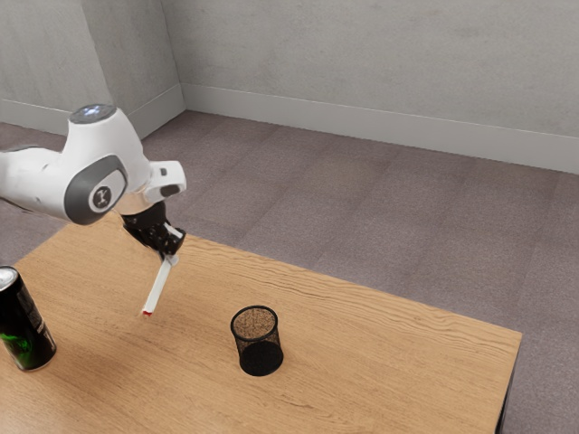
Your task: Put the marker into the pen holder.
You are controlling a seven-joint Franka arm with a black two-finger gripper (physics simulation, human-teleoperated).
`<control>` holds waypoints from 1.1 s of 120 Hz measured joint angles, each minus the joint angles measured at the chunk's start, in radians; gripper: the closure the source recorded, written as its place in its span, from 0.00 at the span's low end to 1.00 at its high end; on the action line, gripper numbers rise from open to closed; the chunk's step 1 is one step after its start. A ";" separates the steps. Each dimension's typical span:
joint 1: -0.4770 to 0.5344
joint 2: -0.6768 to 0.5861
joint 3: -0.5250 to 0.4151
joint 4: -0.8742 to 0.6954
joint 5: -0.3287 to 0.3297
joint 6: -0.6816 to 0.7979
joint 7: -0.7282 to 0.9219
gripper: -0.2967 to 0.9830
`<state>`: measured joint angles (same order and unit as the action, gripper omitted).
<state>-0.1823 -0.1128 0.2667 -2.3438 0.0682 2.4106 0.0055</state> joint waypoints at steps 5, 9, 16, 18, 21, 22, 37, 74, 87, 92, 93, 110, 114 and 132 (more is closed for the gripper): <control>-0.031 -0.027 -0.003 0.010 0.002 -0.008 -0.004 0.84; -0.058 -0.037 -0.006 0.019 0.003 -0.014 -0.007 0.84; -0.100 -0.043 -0.008 0.039 0.000 -0.021 -0.011 0.85; -0.113 -0.042 -0.009 0.048 -0.002 -0.023 -0.013 0.85; -0.133 -0.040 -0.010 0.061 -0.005 -0.026 -0.015 0.85; -0.139 -0.040 -0.010 0.065 -0.007 -0.026 -0.016 0.85; -0.180 0.005 -0.050 0.129 -0.042 -0.035 -0.025 0.85; -0.278 0.142 -0.101 0.240 -0.125 -0.042 -0.045 0.85; -0.292 0.148 -0.102 0.228 -0.136 -0.043 -0.051 0.85; -0.285 0.148 -0.103 0.223 -0.139 -0.043 -0.052 0.85; -0.282 0.148 -0.103 0.222 -0.139 -0.043 -0.052 0.85; -0.215 0.159 -0.104 0.186 -0.141 -0.045 -0.056 0.85; -0.197 0.164 -0.104 0.168 -0.140 -0.045 -0.058 0.84; -0.174 0.168 -0.108 0.120 -0.159 -0.051 -0.047 0.64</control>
<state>-0.3567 0.0557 0.1590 -2.2235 -0.0908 2.3595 -0.0416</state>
